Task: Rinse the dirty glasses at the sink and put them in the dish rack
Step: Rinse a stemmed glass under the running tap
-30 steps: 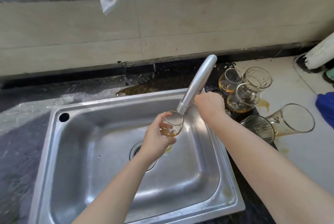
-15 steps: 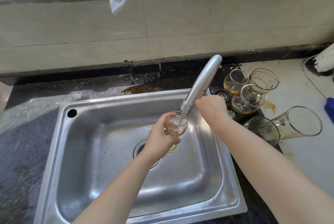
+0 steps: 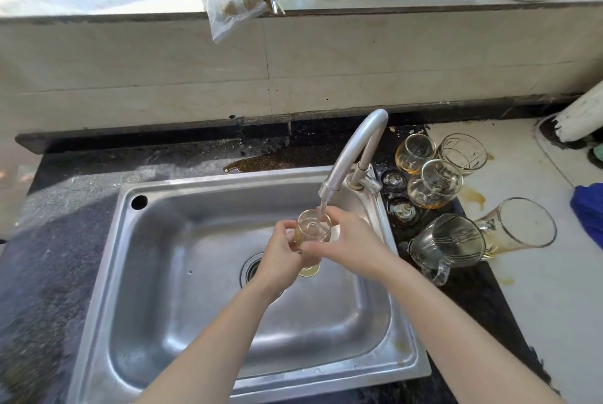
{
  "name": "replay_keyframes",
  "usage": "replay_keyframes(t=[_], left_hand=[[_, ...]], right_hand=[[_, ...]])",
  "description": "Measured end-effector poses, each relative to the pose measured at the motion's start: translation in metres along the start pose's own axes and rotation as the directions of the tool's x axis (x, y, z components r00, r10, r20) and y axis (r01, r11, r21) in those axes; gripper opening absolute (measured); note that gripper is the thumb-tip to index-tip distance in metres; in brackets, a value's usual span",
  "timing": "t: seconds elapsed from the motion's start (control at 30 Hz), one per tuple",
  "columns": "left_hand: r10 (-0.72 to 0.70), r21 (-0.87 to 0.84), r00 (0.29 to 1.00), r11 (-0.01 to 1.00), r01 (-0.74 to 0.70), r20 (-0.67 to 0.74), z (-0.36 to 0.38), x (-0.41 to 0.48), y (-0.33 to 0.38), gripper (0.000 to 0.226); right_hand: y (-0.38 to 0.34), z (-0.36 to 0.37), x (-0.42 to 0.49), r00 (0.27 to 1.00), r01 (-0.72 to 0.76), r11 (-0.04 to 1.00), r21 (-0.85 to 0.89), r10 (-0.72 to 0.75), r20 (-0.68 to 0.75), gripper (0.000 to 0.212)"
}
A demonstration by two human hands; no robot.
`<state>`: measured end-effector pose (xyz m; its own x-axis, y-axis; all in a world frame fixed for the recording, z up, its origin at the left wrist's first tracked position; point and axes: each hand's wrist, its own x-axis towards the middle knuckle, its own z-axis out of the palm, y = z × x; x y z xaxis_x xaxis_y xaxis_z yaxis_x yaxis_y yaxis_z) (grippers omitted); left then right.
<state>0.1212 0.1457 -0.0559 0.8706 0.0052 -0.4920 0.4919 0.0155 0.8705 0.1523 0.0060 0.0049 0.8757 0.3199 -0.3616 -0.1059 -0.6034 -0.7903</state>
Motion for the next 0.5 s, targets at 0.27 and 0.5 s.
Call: replay_keyframes(t=[0.27,0.5], left_hand=[[-0.023,0.097,0.992,0.995,0.01,0.127,-0.004,-0.003,-0.003,0.033],[-0.093,0.189,0.99,0.979,0.072,0.106,-0.001,-0.008,-0.015,0.008]], right_hand=[[0.001,0.001,0.001,0.989,0.013,0.997,0.071,-0.002,-0.148,0.037],[-0.002,0.001,0.006,0.997,-0.007,0.998,0.069,0.013,-0.077,0.028]])
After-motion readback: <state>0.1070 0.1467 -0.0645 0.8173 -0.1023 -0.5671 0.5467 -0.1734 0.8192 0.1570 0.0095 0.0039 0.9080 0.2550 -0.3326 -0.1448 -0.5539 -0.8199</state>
